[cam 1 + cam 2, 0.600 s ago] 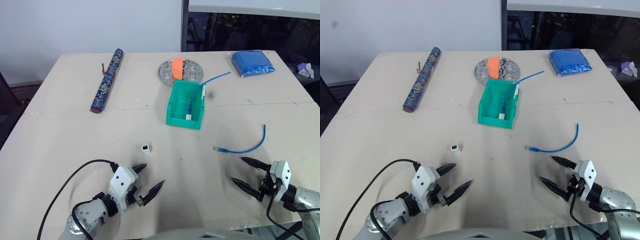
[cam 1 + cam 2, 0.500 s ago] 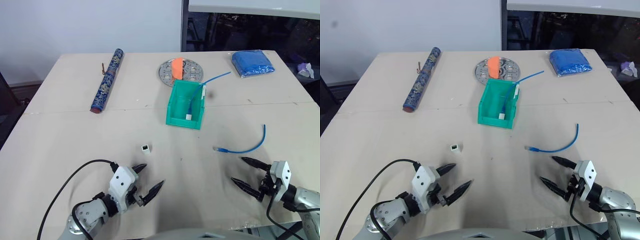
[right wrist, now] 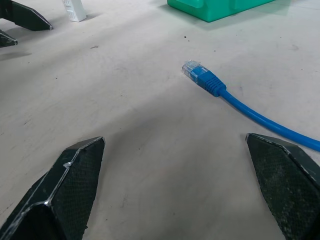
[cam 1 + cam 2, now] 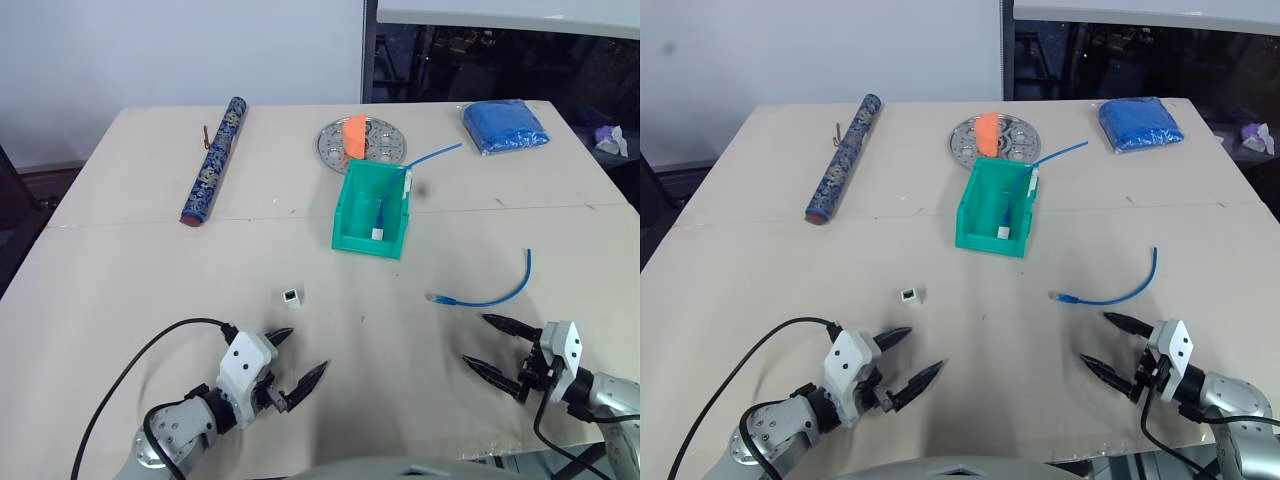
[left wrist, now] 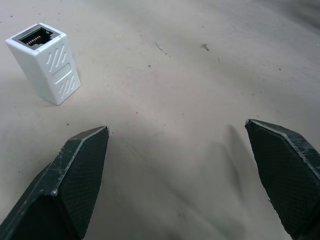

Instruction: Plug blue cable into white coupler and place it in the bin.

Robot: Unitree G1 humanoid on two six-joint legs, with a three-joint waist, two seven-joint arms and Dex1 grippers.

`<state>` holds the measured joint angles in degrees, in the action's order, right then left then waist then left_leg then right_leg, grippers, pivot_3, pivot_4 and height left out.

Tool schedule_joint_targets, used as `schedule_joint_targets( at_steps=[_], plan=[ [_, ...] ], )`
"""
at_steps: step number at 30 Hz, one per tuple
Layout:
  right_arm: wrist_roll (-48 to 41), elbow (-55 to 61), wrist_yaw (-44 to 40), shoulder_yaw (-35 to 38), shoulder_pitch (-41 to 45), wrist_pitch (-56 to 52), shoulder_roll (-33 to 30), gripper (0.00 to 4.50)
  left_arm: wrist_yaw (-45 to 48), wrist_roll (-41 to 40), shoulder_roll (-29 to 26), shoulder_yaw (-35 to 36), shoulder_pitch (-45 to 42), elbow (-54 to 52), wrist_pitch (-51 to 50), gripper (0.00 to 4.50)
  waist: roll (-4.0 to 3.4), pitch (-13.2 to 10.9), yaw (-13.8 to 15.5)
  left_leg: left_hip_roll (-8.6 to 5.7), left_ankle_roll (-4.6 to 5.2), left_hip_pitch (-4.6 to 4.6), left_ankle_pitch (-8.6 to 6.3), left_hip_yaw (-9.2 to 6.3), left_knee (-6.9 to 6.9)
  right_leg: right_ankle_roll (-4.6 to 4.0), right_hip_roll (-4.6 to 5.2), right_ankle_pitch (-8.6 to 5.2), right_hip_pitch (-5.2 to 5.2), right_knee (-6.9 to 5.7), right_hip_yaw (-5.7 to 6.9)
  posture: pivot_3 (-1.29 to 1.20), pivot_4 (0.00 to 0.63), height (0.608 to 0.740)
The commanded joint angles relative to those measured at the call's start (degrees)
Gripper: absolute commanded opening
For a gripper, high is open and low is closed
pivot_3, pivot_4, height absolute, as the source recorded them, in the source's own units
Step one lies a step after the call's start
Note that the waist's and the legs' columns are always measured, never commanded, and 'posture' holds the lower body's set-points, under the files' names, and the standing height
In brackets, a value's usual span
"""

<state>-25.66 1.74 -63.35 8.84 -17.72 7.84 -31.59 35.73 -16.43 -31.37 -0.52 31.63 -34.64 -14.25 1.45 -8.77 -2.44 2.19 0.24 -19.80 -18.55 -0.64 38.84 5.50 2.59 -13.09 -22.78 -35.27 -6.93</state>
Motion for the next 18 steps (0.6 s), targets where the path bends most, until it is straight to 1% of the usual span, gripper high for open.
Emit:
schedule_joint_targets(
  at_steps=[1, 5, 8, 12, 13, 16, 18],
  plan=[
    [-0.5, 0.4, -0.3, 1.1, 0.0, 0.8, -0.6, 4.48, -0.2, 0.4, -0.6, 0.3, 1.1, -0.5, -0.9, 4.50, 0.00, 0.0, 0.0, 0.00, 0.00, 0.00, 0.00, 0.00, 0.00, 0.00, 0.00, 0.00, 0.00, 0.00, 0.00, 0.00, 0.150, 0.740],
    [-1.0, 0.6, -0.5, 1.7, 0.2, 0.7, -0.9, 4.48, 0.1, 0.2, -0.9, 0.6, 1.1, -0.8, -1.0, 4.50, 0.04, 0.0, 0.0, 0.00, 0.00, 0.00, 0.00, 0.00, 0.00, -0.01, 0.00, 0.00, 0.00, 0.00, 0.00, 0.00, 0.150, 0.740],
    [-1.6, 1.6, -0.8, 2.6, 1.8, 0.2, -2.3, 4.48, 1.5, -0.3, -2.8, 1.2, 0.0, -2.5, -1.7, 4.50, 0.02, -0.1, 0.0, 0.00, 0.00, -0.01, 0.00, 0.00, 0.00, 0.00, 0.00, 0.00, -0.01, 0.00, 0.00, 0.00, 0.150, 0.740],
    [-2.1, 2.9, 1.2, 2.5, 8.6, -3.3, -4.2, 4.48, 4.8, -6.9, -7.5, 3.0, -7.2, -7.6, -8.1, 4.50, 0.06, -0.3, 0.0, 0.00, 0.00, 0.00, 0.00, 0.02, 0.00, 0.01, 0.00, 0.01, -0.02, -0.02, -0.02, 0.00, 0.150, 0.740],
    [-1.4, 2.6, 0.9, 1.5, 10.2, -4.3, -4.9, 4.48, 5.7, -8.5, -9.0, 3.3, -9.6, -8.7, -10.0, 4.50, 0.07, -0.3, 0.0, 0.00, 0.00, 0.00, 0.01, 0.00, 0.00, 0.00, 0.00, 0.02, -0.02, -0.02, -0.01, 0.00, 0.150, 0.740],
    [4.1, -0.5, -1.0, -4.7, 15.6, -7.8, -8.0, 4.48, 8.8, -11.8, -13.8, 2.3, -18.0, -10.6, -15.5, 4.50, 0.09, -0.4, 0.4, 0.00, 0.00, -0.01, 0.02, -0.07, 0.00, -0.17, -0.01, 0.12, -0.02, -0.07, 0.06, 0.00, 0.150, 0.740],
    [7.2, -3.0, -2.2, -8.2, 19.2, -8.0, -8.9, 4.48, 10.7, -13.2, -16.4, 1.3, -22.6, -10.9, -18.1, 4.50, 0.11, -0.4, 0.4, 0.00, 0.00, -0.02, 0.01, -0.06, 0.00, -0.17, -0.01, 0.11, -0.01, -0.07, 0.07, 0.00, 0.150, 0.740]
  ],
)
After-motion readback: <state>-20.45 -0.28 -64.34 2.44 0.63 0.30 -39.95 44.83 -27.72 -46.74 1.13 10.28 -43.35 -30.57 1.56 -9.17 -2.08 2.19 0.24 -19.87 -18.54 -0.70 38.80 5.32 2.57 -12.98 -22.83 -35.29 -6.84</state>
